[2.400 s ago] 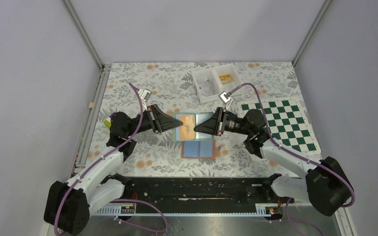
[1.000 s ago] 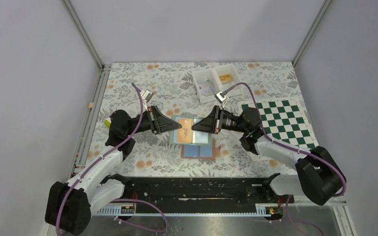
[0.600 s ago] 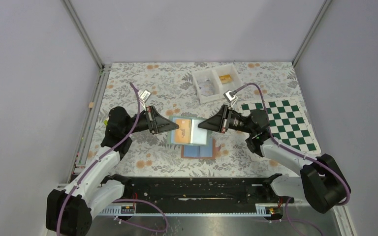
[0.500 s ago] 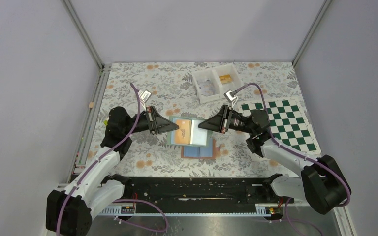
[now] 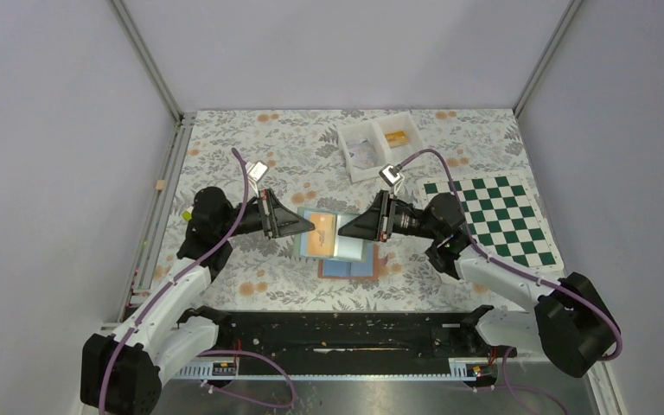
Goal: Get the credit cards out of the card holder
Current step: Remove the credit card from the card holder.
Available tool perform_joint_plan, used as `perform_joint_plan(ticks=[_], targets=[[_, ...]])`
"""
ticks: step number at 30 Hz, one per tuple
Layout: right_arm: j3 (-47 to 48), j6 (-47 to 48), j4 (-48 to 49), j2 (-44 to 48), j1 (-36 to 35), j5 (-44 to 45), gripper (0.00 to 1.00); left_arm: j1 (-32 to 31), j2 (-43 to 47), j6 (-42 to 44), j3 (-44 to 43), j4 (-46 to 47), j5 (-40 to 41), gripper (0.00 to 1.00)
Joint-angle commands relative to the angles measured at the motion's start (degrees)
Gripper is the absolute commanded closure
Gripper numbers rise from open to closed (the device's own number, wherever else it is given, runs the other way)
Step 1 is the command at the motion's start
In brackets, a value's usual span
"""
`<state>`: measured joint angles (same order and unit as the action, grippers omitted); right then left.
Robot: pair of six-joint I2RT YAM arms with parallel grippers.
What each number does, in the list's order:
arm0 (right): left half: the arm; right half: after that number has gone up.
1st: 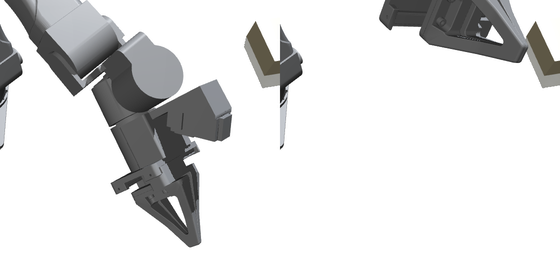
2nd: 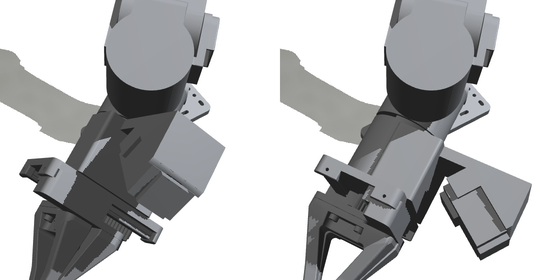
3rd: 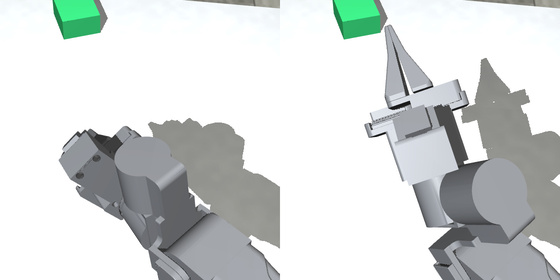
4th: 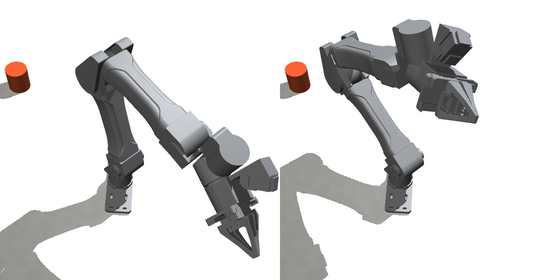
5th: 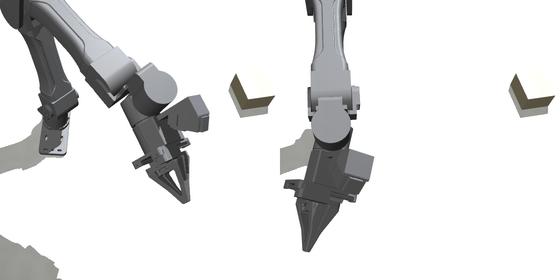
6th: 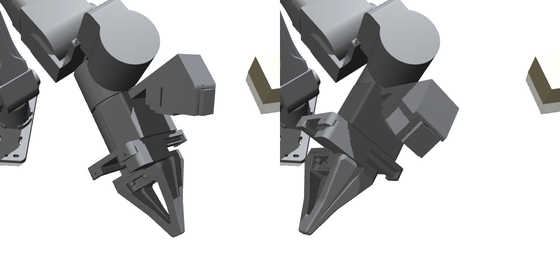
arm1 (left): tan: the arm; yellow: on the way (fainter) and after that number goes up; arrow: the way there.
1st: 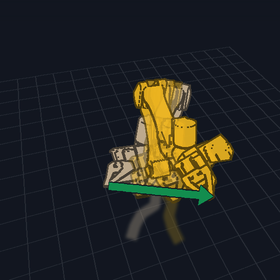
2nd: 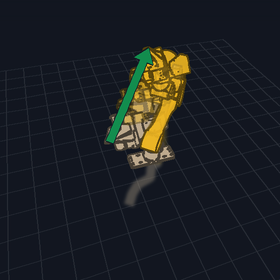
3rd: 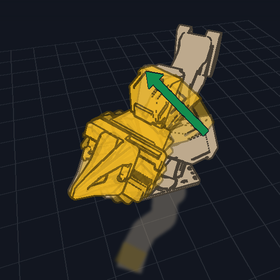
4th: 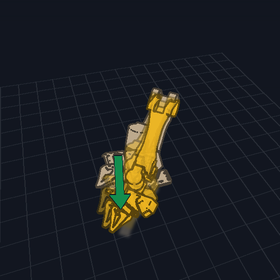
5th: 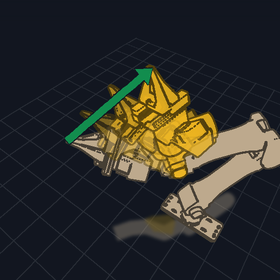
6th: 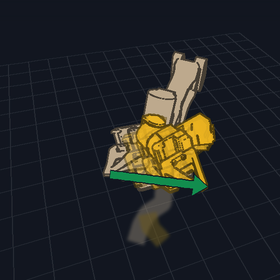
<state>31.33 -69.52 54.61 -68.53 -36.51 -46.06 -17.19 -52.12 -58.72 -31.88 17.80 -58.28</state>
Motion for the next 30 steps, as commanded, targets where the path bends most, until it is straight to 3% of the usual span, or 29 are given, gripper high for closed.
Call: perform_joint_plan(ticks=[1, 8, 13, 22, 26, 27, 28, 30], targets=[[3.1, 6.4, -9.5, 1.8, -0.5, 3.1, 0.69, 0.1, 0.4, -0.7, -2.9, 3.5, 0.0, 1.00], [4.4, 6.2, -9.6, -0.1, -1.0, 3.1, 0.69, 0.1, -0.6, -4.8, -2.1, 8.7, -0.4, 1.00], [4.3, 1.1, -1.2, -3.3, -1.5, 2.0, 0.70, 0.0, -1.8, -8.8, -0.6, 14.6, -1.2, 1.00], [4.5, -1.9, 5.5, -6.0, -2.6, 2.1, 0.84, 0.0, -2.1, -7.7, -0.5, 12.8, -0.7, 1.00], [4.6, -3.1, 8.0, -6.9, -2.8, 1.4, 0.79, 0.0, -2.3, -7.7, -0.1, 12.9, -0.4, 1.00], [4.6, -3.5, 8.9, -7.3, -2.7, 1.3, 0.81, 0.0, -2.3, -7.8, -0.1, 13.0, -0.5, 0.98], [4.4, -3.8, 9.6, -7.6, -2.8, 1.3, 0.96, 0.0, -2.4, -7.9, -0.2, 12.9, -0.4, 0.95], [3.5, -4.6, 11.8, -8.0, -2.7, 1.6, 1.00, 0.0, -2.3, -7.9, -0.4, 12.5, -0.8, 0.84]])
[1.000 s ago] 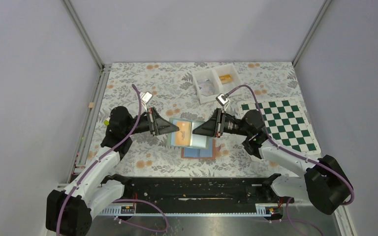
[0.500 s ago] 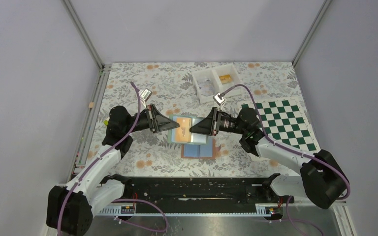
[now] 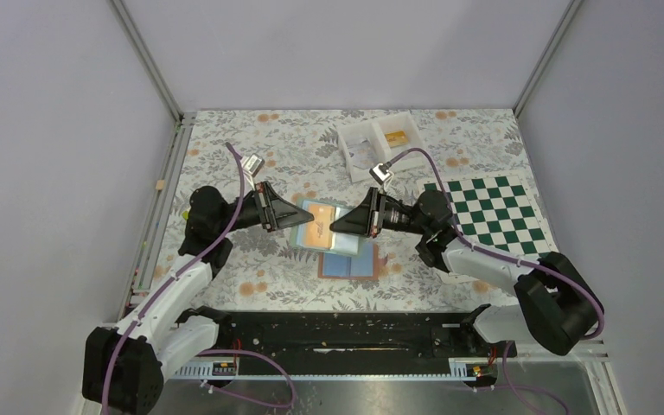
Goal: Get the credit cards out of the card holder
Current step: Remove the credit card from the card holder.
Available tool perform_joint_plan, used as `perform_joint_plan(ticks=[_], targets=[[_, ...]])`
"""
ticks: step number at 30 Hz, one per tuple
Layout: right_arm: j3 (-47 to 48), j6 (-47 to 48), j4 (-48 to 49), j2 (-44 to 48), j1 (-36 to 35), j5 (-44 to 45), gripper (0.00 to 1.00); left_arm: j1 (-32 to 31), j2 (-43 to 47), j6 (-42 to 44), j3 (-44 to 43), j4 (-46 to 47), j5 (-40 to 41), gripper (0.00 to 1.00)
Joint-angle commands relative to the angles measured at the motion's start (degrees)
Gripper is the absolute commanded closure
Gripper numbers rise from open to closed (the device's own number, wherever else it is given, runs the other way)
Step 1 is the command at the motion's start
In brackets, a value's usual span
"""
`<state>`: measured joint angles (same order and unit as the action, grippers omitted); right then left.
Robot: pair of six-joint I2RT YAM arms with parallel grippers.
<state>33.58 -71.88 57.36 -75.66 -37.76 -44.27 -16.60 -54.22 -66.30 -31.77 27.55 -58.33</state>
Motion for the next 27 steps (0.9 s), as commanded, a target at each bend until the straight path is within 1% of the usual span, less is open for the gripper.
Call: perform_joint_plan(ticks=[1, 3, 6, 10, 13, 16, 17, 19, 20, 23, 26, 27], targets=[[0.6, -2.6, 10.2, -0.8, -1.4, 0.4, 1.00, -0.6, 0.0, -0.3, -0.6, 2.7, -1.2, 0.80], [-0.5, -2.2, 9.7, -0.5, -1.4, 1.7, 1.00, -0.5, 0.9, 0.6, -0.8, 1.1, -0.9, 0.75], [-1.6, -1.5, 9.2, -0.3, -1.2, 2.9, 1.00, -0.5, 2.3, 2.7, -1.4, -2.3, 0.0, 0.73], [-2.5, -3.1, 12.2, -1.0, -1.0, 2.7, 1.00, -0.2, 2.7, 2.8, -1.6, -3.4, -0.1, 0.70], [-3.4, -3.3, 12.6, -0.6, -0.5, 2.8, 1.00, 0.1, 3.1, 2.4, -1.5, -2.9, 0.0, 0.67], [-3.8, -3.5, 12.7, -0.3, -0.1, 2.8, 1.00, 0.2, 3.3, 1.5, -1.3, -1.8, -0.1, 0.67], [-3.8, -3.4, 12.6, -0.1, 0.0, 2.7, 1.00, 0.3, 3.3, 1.4, -1.2, -1.8, -0.1, 0.69], [-4.1, -3.5, 12.5, 0.3, 0.3, 2.6, 1.00, 0.3, 3.1, 1.0, -1.1, -1.3, -0.4, 0.79], [-4.3, -3.5, 12.5, 0.6, 0.5, 2.6, 1.00, 0.4, 3.1, 0.7, -1.0, -0.9, -0.6, 0.81], [-5.2, -3.8, 12.6, 1.5, 1.8, 2.1, 1.00, 0.9, 3.2, 0.3, -0.7, -0.5, -0.8, 0.81], [-6.1, -3.9, 12.3, 2.6, 2.8, 1.6, 1.00, 1.2, 3.3, 0.3, -0.6, -0.7, -0.8, 0.76], [-6.2, -3.8, 12.0, 2.8, 3.0, 1.5, 1.00, 1.3, 3.2, 0.3, -0.6, -0.6, -0.9, 0.76]])
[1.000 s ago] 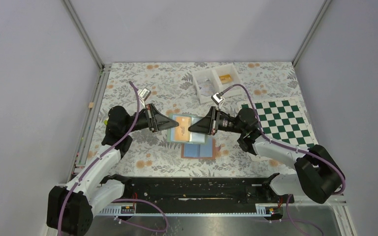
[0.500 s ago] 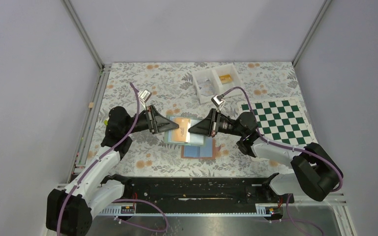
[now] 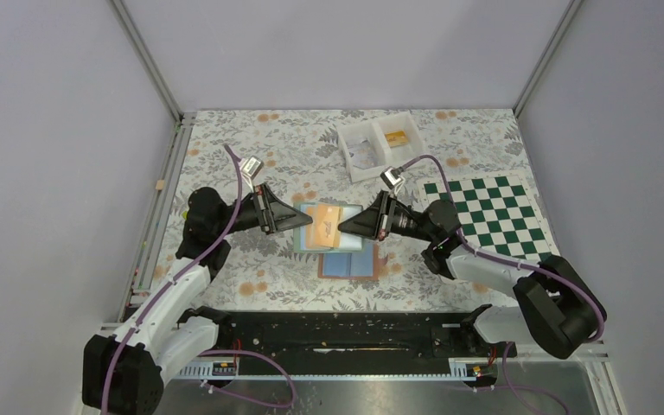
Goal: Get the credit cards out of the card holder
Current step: Remove the credit card from the card holder.
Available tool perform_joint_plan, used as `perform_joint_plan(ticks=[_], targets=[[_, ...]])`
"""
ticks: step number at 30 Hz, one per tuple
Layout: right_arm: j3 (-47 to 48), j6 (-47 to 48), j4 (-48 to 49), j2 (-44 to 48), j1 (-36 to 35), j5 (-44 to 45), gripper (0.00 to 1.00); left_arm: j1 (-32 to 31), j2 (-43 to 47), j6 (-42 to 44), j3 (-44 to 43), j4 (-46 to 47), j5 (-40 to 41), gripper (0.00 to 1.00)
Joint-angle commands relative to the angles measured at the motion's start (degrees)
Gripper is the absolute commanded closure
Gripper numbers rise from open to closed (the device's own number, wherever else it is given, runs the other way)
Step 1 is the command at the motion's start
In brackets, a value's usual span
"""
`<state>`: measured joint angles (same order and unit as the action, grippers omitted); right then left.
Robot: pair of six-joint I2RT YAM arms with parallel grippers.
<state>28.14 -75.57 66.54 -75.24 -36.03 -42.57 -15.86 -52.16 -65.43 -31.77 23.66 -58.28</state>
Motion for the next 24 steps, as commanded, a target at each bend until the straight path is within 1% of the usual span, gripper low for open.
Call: perform_joint_plan(ticks=[1, 2, 5, 6, 13, 20, 22, 24], targets=[[-0.7, -0.1, 2.7, 2.6, 1.4, -0.3, 1.00, 0.6, 1.1, -0.6, -0.7, 3.5, -1.0, 0.80], [-0.8, 0.0, 2.3, 2.8, 1.5, -0.4, 1.00, 0.6, 1.1, -0.8, -0.7, 3.7, -1.0, 0.83], [-0.8, 0.1, 2.1, 3.0, 1.6, -1.0, 1.00, 0.6, 0.8, -1.2, -0.6, 4.5, -1.1, 0.98], [-0.8, 0.1, 1.9, 3.1, 1.8, -1.3, 1.00, 0.6, 0.8, -1.4, -0.6, 4.7, -1.1, 1.00], [-1.9, 1.1, -2.1, 6.6, 4.8, -5.2, 1.00, 0.7, 1.6, 0.5, -0.9, 2.4, -0.6, 1.00], [-0.2, 6.8, -14.7, 12.7, 7.7, -8.8, 1.00, 0.8, 1.2, 1.4, -1.3, 2.7, -0.4, 1.00], [0.0, 7.7, -17.6, 14.6, 9.0, -9.4, 1.00, 0.8, 1.3, 3.5, -1.8, 0.3, 0.4, 1.00], [-0.2, 8.1, -21.2, 16.6, 10.9, -9.4, 1.00, 1.0, 1.5, 7.0, -2.9, -4.1, 2.0, 1.00]])
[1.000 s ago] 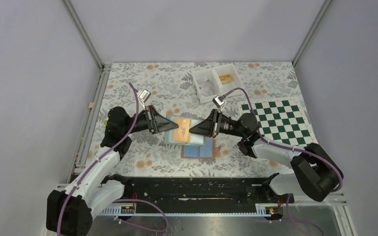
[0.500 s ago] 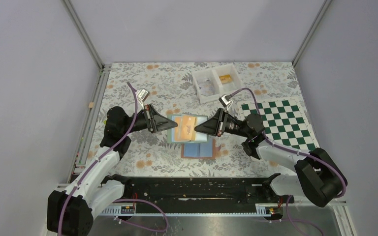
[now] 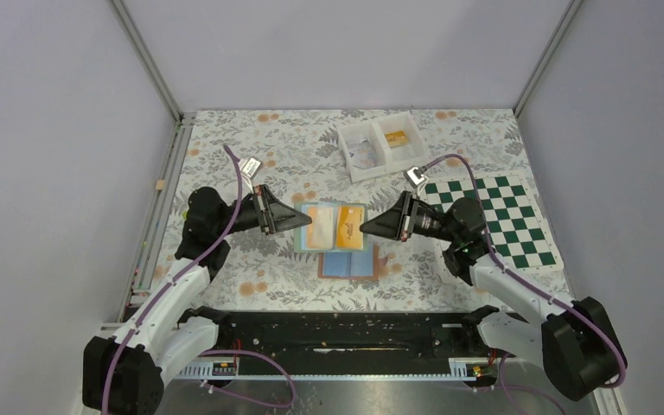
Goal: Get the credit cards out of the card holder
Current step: Remove the credit card from the card holder, then place the credit card in the storage box.
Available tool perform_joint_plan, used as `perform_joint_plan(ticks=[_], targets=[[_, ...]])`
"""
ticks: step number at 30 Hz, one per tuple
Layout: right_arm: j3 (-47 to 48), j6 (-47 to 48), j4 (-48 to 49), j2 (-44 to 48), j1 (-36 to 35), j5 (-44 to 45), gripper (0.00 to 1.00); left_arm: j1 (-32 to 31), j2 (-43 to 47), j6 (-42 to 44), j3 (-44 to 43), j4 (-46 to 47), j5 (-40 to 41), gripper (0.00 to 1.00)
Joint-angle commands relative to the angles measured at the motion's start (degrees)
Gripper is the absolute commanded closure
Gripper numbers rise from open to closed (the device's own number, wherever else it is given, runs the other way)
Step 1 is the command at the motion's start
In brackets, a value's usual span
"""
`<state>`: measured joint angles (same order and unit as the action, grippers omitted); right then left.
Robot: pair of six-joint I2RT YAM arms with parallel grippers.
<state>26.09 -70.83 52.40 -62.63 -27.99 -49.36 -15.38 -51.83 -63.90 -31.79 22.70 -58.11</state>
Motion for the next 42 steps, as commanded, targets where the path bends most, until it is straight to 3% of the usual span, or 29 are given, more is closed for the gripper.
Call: perform_joint_plan(ticks=[1, 3, 9, 11, 15, 20, 24, 31, 42], targets=[[1.8, 3.9, -8.9, 5.0, 3.9, -2.8, 1.00, 0.9, 1.2, 7.7, -3.7, -6.0, 2.6, 1.00], [2.3, 5.7, -13.1, 6.9, 5.9, -2.9, 1.00, 1.8, 1.4, 11.5, -5.2, -11.4, 3.8, 1.00], [6.0, 11.9, -26.0, 9.8, 10.5, -1.1, 1.00, 4.3, 2.2, 12.1, -5.5, -12.6, 5.6, 1.00], [7.0, 12.5, -28.2, 9.7, 11.8, 4.7, 1.00, 4.7, 3.1, 16.8, -5.9, -18.9, 9.1, 1.00], [9.6, 14.4, -30.6, 4.5, 12.1, 24.5, 1.00, 4.8, 4.0, 27.4, -6.2, -29.0, 16.4, 1.00], [12.5, 10.2, -23.9, -6.3, 12.2, 43.3, 1.00, 4.2, 6.3, 33.3, -4.4, -32.1, 23.4, 1.00], [20.0, 9.4, -22.4, -17.6, 12.4, 54.0, 1.00, 2.9, 8.1, 34.3, -0.8, -30.2, 27.3, 1.00], [33.3, 2.5, -22.4, -34.5, 14.1, 58.9, 1.00, -0.4, 8.9, 39.4, -3.8, -35.6, 30.2, 1.00], [47.3, -4.9, -27.3, -49.9, 14.1, 63.4, 1.00, -3.0, 7.1, 40.7, -4.7, -37.1, 31.7, 1.00]])
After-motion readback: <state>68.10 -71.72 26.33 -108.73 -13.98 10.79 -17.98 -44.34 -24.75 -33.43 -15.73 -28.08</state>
